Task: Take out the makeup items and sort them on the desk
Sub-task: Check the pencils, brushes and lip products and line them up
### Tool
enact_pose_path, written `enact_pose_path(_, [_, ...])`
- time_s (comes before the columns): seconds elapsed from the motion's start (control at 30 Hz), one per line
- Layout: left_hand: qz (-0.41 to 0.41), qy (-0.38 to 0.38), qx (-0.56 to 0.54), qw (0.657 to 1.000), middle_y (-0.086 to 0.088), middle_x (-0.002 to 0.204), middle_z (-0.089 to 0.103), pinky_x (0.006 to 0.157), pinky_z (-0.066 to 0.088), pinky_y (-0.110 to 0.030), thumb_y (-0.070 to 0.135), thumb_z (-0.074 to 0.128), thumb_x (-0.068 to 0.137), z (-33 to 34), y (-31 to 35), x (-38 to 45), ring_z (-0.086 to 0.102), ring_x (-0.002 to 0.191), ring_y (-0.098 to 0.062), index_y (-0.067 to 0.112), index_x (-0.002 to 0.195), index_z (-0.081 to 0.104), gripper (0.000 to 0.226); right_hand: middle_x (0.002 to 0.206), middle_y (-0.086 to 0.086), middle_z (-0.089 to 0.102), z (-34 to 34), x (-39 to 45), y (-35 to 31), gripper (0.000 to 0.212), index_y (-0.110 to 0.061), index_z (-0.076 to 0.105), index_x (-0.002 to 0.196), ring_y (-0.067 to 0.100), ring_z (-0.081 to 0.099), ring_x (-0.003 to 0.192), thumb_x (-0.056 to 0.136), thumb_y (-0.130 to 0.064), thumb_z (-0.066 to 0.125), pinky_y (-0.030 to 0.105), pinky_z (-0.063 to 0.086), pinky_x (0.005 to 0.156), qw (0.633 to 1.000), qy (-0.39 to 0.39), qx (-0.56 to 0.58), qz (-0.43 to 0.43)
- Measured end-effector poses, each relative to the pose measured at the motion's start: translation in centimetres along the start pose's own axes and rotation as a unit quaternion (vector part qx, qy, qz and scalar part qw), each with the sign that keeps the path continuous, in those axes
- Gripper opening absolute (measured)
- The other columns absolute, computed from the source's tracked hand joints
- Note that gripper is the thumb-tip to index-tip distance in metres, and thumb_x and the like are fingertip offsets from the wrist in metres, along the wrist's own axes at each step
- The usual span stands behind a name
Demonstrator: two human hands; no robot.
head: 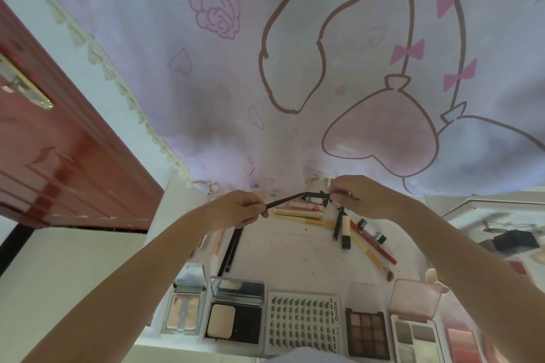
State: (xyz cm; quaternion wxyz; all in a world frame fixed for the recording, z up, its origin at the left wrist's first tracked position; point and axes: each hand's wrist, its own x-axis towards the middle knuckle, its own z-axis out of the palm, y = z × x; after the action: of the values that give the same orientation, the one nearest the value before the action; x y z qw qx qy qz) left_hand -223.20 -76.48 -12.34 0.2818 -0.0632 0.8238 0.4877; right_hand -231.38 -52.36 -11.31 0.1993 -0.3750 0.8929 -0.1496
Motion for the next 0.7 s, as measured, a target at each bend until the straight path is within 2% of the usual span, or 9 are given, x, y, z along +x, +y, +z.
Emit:
enact_pose_path(0.13, [-0.004, -0.002, 0.004, 1.0, 0.012, 0.04, 0.04, 0.048, 0.029, -0.014, 0.012, 0.04, 0.097, 0.0, -0.4, 0.0, 0.032, 0.041, -0.004, 0.017, 0.073, 0.058, 0.031, 0.069, -0.013, 0.04, 0.1, 0.5, 0.2, 0.018, -0.015, 0.046, 0.079, 0.001, 0.04, 0.066, 0.096, -0.015, 0.039, 0.008, 0.033, 0.065, 1.0, -0.011, -0.009, -0.003])
enact_pose_path(0.3, [-0.012, -0.01, 0.041, 0.999, 0.011, 0.046, 0.043, 0.051, 0.031, -0.012, 0.013, 0.041, 0.097, 0.2, -0.4, 0.2, 0.035, 0.037, 0.001, 0.02, 0.073, 0.058, 0.03, 0.07, -0.013, 0.041, 0.6, 1.3, -0.1, 0.017, -0.008, 0.055, 0.089, 0.006, 0.042, 0.069, 0.095, -0.015, 0.041, 0.011, 0.034, 0.068, 0.999, -0.038, 0.002, 0.007])
enact_pose_path(0.37, [-0.023, -0.013, 0.061, 0.998, 0.009, 0.056, 0.048, 0.055, 0.035, -0.011, 0.013, 0.042, 0.096, 0.3, -0.4, 0.2, 0.041, 0.047, -0.001, 0.02, 0.078, 0.06, 0.026, 0.072, -0.012, 0.042, 1.0, 1.9, 0.0, 0.019, -0.004, 0.058, 0.095, 0.01, 0.044, 0.074, 0.095, -0.015, 0.042, 0.016, 0.036, 0.071, 0.999, -0.034, 0.007, 0.012])
enact_pose_path(0.43, [-0.044, -0.016, 0.105, 0.993, 0.009, 0.067, 0.051, 0.064, 0.042, -0.013, 0.017, 0.044, 0.096, 0.4, -0.7, 0.5, 0.045, 0.059, -0.002, 0.013, 0.098, 0.065, 0.022, 0.075, -0.01, 0.043, 1.7, 2.9, -0.1, 0.02, -0.004, 0.059, 0.097, 0.01, 0.044, 0.076, 0.094, -0.016, 0.043, 0.017, 0.036, 0.073, 0.999, -0.031, 0.004, 0.013])
enact_pose_path(0.47, [-0.056, -0.019, 0.135, 0.989, 0.011, 0.071, 0.051, 0.077, 0.045, -0.019, 0.02, 0.044, 0.096, 0.5, -0.9, 0.6, 0.048, 0.066, -0.003, 0.01, 0.108, 0.063, 0.025, 0.079, -0.008, 0.045, 2.3, 3.7, -0.3, 0.02, -0.004, 0.059, 0.099, 0.011, 0.044, 0.079, 0.094, -0.016, 0.044, 0.019, 0.035, 0.076, 0.999, -0.038, -0.008, 0.012])
enact_pose_path(0.5, [-0.067, -0.027, 0.163, 0.984, 0.011, 0.073, 0.051, 0.089, 0.042, -0.026, 0.022, 0.043, 0.096, 0.6, -1.3, 0.8, 0.052, 0.075, -0.007, 0.01, 0.113, 0.062, 0.028, 0.084, -0.005, 0.045, 2.9, 4.6, -0.5, 0.02, -0.004, 0.059, 0.101, 0.012, 0.043, 0.081, 0.094, -0.017, 0.045, 0.02, 0.035, 0.078, 0.998, -0.052, -0.021, 0.01])
enact_pose_path(0.53, [-0.075, -0.035, 0.186, 0.979, 0.008, 0.075, 0.054, 0.094, 0.039, -0.029, 0.024, 0.043, 0.096, 0.9, -1.7, 0.9, 0.053, 0.083, -0.011, 0.009, 0.115, 0.061, 0.031, 0.087, -0.003, 0.046, 3.7, 5.5, -0.7, 0.02, -0.004, 0.059, 0.102, 0.012, 0.043, 0.083, 0.094, -0.016, 0.045, 0.021, 0.034, 0.078, 0.997, -0.067, -0.027, 0.008])
enact_pose_path(0.63, [-0.1, -0.04, 0.232, 0.967, -0.009, 0.105, 0.065, 0.082, 0.038, -0.024, 0.027, 0.043, 0.096, 1.9, -3.6, 1.7, 0.056, 0.094, -0.021, 0.005, 0.115, 0.06, 0.034, 0.094, 0.007, 0.05, 5.9, 8.8, -1.0, 0.019, -0.002, 0.059, 0.102, 0.017, 0.045, 0.085, 0.093, -0.012, 0.045, 0.023, 0.034, 0.077, 0.995, -0.096, -0.024, -0.003])
enact_pose_path(0.7, [-0.118, -0.029, 0.24, 0.963, -0.014, 0.11, 0.064, 0.08, 0.04, -0.026, 0.028, 0.042, 0.096, 2.5, -5.1, 2.3, 0.058, 0.097, -0.023, 0.003, 0.113, 0.06, 0.035, 0.104, 0.012, 0.056, 7.3, 11.0, -1.3, 0.018, -0.001, 0.059, 0.102, 0.024, 0.049, 0.09, 0.092, -0.007, 0.045, 0.026, 0.035, 0.077, 0.992, -0.118, -0.047, -0.017])
